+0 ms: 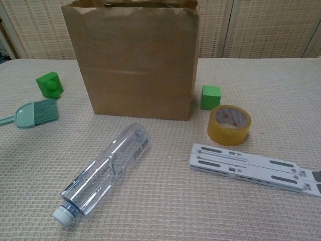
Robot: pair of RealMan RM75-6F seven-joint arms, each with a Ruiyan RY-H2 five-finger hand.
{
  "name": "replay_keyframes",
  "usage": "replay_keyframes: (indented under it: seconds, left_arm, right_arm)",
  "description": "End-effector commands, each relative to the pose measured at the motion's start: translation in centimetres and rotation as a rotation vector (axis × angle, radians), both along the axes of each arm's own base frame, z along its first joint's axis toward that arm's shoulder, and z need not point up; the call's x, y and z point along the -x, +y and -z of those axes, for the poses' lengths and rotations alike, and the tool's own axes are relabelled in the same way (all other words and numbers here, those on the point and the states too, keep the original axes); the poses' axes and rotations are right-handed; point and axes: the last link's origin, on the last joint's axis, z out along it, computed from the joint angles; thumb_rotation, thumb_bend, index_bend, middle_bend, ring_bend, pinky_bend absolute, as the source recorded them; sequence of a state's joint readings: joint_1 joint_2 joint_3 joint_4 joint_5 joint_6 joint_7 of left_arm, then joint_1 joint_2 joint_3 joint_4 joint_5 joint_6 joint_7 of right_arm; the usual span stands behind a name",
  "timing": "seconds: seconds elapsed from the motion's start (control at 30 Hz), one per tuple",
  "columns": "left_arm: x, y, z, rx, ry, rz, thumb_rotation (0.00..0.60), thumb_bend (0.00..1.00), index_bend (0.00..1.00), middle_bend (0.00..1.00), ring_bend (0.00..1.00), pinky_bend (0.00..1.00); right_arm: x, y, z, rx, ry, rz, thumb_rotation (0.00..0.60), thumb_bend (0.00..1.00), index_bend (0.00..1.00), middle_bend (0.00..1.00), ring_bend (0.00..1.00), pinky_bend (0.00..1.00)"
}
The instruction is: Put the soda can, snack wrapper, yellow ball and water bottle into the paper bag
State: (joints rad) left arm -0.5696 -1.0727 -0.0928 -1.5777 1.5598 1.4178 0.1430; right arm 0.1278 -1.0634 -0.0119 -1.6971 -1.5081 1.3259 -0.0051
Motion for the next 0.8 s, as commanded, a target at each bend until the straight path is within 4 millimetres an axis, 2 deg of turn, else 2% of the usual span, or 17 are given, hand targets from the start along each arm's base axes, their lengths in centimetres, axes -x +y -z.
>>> replay_keyframes:
  seconds: [0.03, 0.17, 0.37, 0.57, 0.8]
  left_arm:
    - [4.6, -3.2, 1.7, 0.118, 0.315, 0.201, 0.6, 0.37, 0.02, 0.0, 0.0, 0.17]
    - [5.4, -4.3, 4.3, 0.208, 0.56, 0.402, 0.6, 0.37, 0.0, 0.0, 0.0, 0.13]
    - [4.4, -5.0, 7.8, 0.319, 0.74, 0.607, 0.6, 0.37, 0.0, 0.0, 0.0, 0.08]
    - [2.4, -5.0, 11.1, 0.362, 0.758, 0.652, 0.6, 0.37, 0.0, 0.0, 0.0, 0.07]
    - [1.0, -4.7, 14.0, 0.372, 0.822, 0.657, 0.6, 0.37, 0.0, 0.0, 0.0, 0.07]
  right_arm:
    - [0.0, 0.0, 0.0, 0.0, 0.002, -0.002, 0.6, 0.13, 0.0, 0.0, 0.0, 0.0]
    - [-0.1, 0.0, 0.2, -0.003, 0.006, -0.004, 0.6, 0.13, 0.0, 0.0, 0.0, 0.0]
    - [0.0, 0.0, 0.1, 0.0, 0.004, 0.0, 0.6, 0.13, 0.0, 0.0, 0.0, 0.0]
    - [0.0, 0.0, 0.1, -0.009, 0.001, 0.002, 0.6, 0.13, 0.0, 0.0, 0.0, 0.0]
    - [0.0, 0.0, 0.0, -0.017, -0.008, 0.009, 0.6, 0.13, 0.0, 0.0, 0.0, 0.0]
